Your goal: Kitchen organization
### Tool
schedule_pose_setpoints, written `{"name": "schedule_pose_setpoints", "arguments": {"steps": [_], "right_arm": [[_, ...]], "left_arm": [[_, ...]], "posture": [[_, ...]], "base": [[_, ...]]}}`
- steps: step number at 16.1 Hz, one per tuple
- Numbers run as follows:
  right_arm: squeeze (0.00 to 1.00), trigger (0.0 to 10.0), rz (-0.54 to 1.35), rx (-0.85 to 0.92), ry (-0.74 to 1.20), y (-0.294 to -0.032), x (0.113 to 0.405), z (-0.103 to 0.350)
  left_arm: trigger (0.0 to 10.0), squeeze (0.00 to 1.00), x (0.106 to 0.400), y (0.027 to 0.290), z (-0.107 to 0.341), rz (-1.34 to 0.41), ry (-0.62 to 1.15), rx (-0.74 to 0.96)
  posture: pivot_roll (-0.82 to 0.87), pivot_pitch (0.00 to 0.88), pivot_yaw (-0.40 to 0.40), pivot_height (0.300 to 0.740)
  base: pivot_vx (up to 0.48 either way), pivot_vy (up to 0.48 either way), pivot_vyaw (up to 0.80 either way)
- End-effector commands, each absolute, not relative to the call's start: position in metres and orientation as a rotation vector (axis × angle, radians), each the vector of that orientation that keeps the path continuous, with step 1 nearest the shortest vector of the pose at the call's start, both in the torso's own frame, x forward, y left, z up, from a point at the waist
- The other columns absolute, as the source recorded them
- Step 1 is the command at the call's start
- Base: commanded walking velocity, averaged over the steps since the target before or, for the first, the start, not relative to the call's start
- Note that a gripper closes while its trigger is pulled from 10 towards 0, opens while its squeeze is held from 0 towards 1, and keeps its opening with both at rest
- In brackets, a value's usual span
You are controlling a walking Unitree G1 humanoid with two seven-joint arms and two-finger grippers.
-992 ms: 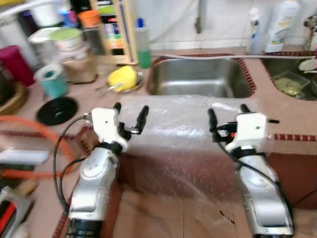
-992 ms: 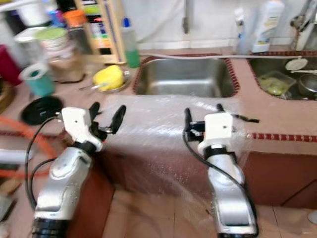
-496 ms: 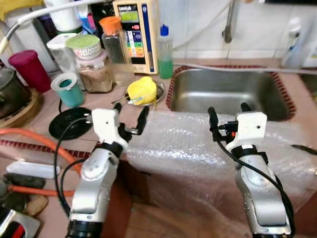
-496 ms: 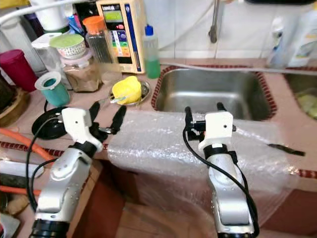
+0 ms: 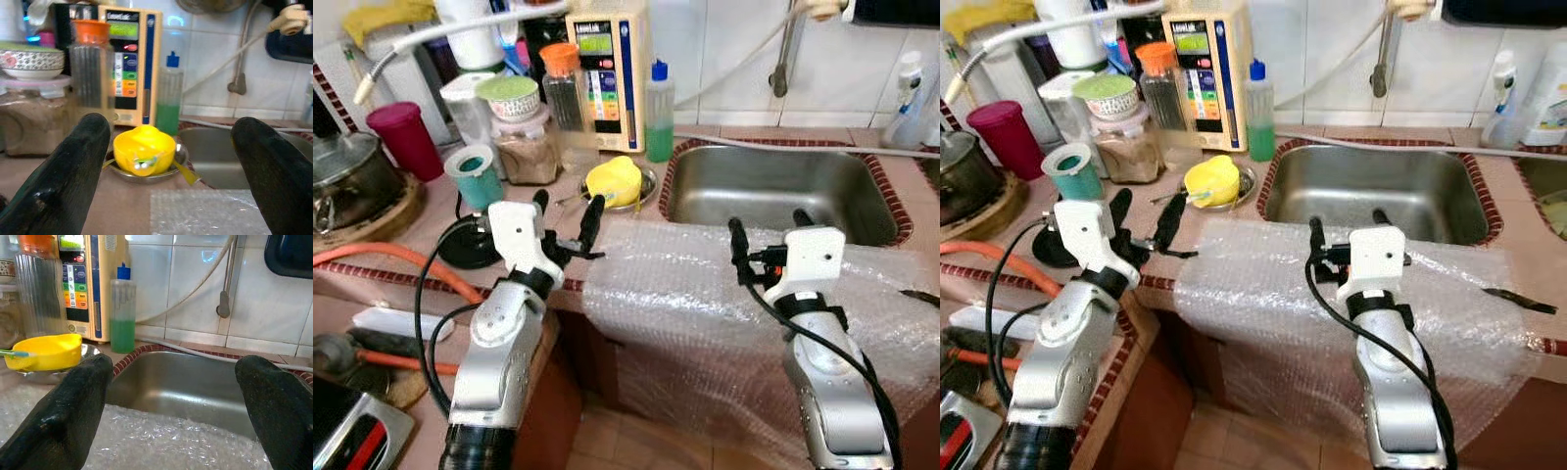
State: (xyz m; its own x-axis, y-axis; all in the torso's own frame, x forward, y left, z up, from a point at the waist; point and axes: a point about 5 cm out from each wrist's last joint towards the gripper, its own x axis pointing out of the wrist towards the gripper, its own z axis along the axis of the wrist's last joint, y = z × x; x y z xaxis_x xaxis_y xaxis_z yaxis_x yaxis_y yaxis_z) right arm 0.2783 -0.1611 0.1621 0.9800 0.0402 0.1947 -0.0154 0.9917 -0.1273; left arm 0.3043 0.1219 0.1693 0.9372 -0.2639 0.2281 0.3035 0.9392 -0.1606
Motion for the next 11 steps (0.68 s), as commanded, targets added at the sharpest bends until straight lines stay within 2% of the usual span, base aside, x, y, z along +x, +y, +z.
{"name": "schedule_pose_setpoints", "arguments": {"steps": [1, 3, 11], "right_arm": [[0.0, 10.0, 0.047, -0.117, -0.206, -0.1574, 0.2785, 0.1657], [0.0, 10.0, 0.049, -0.115, -0.205, -0.1575, 0.2794, 0.1663], [0.0, 10.0, 0.033, -0.119, -0.2, -0.1582, 0.2756, 0.1642]], "left_arm": [[10.0, 0.0, 0.3068, 0.1289, 0.1664, -0.261, -0.185, -0.189], [10.0, 0.0, 0.3053, 0.1257, 0.1692, -0.284, -0.195, -0.178], [10.0, 0.0, 0.3053, 0.1235, 0.1676, -0.304, -0.179, -0.178]], "posture": [[0.0, 0.0, 0.109, 0.74], [0.0, 0.0, 0.105, 0.74], [-0.01, 0.0, 0.13, 0.74]], "base": [[0.0, 0.0, 0.0], [0.0, 0.0, 0.0], [0.0, -0.479, 0.0]]}}
